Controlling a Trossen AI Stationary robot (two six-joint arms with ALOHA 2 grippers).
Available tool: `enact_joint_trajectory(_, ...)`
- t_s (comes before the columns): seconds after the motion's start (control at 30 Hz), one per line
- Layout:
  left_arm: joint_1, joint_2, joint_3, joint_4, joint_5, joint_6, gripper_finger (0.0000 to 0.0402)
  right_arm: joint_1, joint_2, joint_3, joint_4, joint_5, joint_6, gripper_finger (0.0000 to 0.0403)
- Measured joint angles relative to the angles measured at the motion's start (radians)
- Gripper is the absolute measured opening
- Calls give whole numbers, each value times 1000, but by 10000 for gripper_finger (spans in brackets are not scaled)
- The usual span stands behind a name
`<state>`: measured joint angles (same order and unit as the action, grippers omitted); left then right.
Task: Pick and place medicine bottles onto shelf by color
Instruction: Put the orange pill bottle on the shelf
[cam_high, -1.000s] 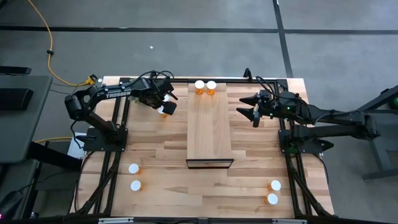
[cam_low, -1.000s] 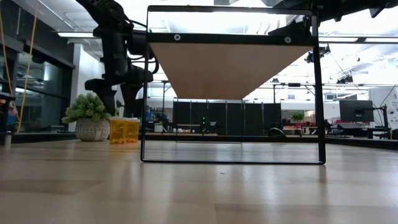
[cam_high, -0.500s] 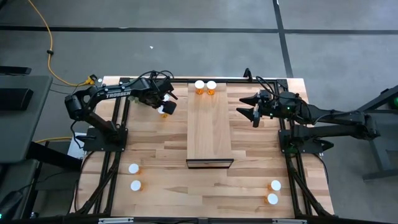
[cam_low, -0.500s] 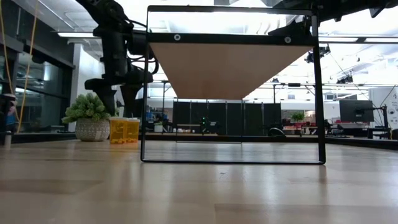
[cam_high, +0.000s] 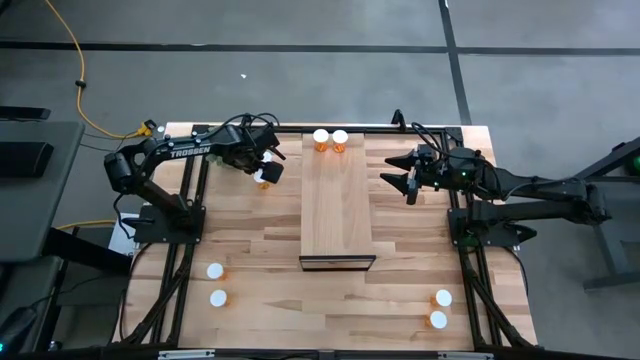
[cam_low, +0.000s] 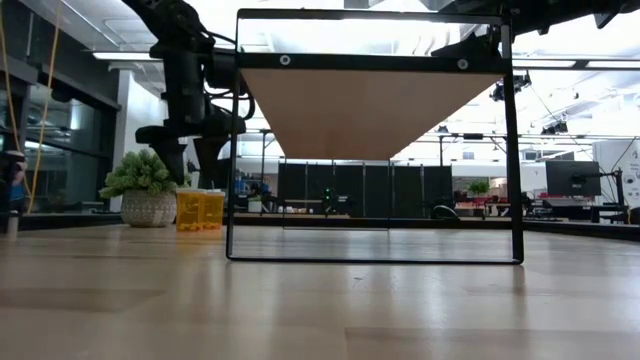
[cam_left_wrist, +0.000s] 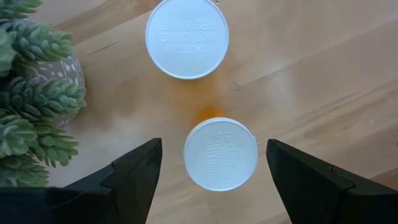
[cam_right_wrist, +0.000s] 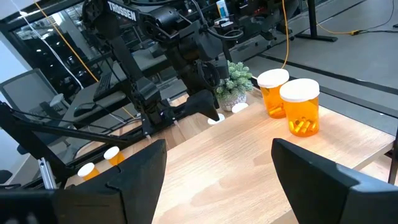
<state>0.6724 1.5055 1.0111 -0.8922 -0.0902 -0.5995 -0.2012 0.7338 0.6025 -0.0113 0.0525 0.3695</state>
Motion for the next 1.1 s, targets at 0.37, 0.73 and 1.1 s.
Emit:
enact_joint_trajectory(0.37,0,0,0,0,0,0,311,0,0,0,0,0,0,282)
enact_joint_trajectory(0.73,-2,0,0,-1,7,62,321,0,0,0,0,0,0,282)
enact_joint_trajectory(1.1,-5,35,0,2,2,26,321,0,0,0,0,0,0,282)
